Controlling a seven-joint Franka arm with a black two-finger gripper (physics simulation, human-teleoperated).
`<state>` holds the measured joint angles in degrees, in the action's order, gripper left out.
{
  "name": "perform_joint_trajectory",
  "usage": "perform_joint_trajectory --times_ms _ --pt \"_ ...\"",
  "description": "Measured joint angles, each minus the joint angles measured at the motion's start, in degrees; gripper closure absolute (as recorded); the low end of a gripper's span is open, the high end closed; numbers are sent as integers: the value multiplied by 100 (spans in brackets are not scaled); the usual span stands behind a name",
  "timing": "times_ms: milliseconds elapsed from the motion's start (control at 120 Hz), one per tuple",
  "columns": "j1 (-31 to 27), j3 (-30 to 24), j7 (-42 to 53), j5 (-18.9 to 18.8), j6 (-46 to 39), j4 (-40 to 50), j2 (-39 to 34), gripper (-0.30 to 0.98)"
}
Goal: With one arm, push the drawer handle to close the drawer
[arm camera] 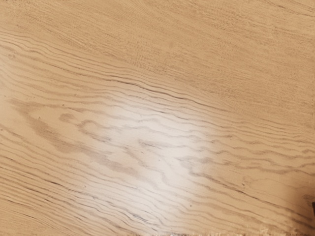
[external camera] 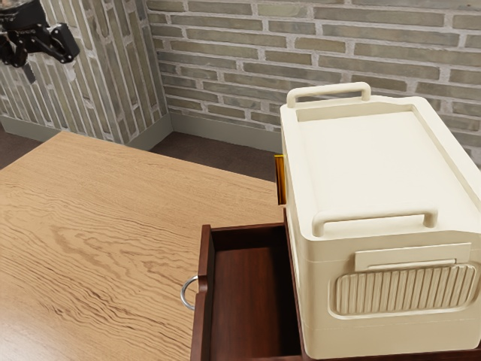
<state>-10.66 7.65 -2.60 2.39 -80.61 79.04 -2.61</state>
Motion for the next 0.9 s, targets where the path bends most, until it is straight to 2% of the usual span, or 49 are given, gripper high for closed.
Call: perform_joint_trajectory --times_ms 167,275,425,550,600,683,742,808,900 --pt "293 1 -31 -3 26 -18 -38 2" --pt "182 -202 -51 -25 143 -996 -854 2" --pt "507 -290 -81 -12 268 -1154 -1036 2" --pt "1485 -520 -55 -122 332 -741 -1398 2" --pt "1460 -771 -23 -140 233 -47 -1818 2" --pt "1245 -1104 36 -136 -299 2651 -3293 2" --pt "1226 -955 66 -114 -732 4519 -4099 2" --pt "1212 -784 94 -116 -1149 5968 -4491 2" --pt "978 -594 128 -128 -1530 7022 -4649 2"
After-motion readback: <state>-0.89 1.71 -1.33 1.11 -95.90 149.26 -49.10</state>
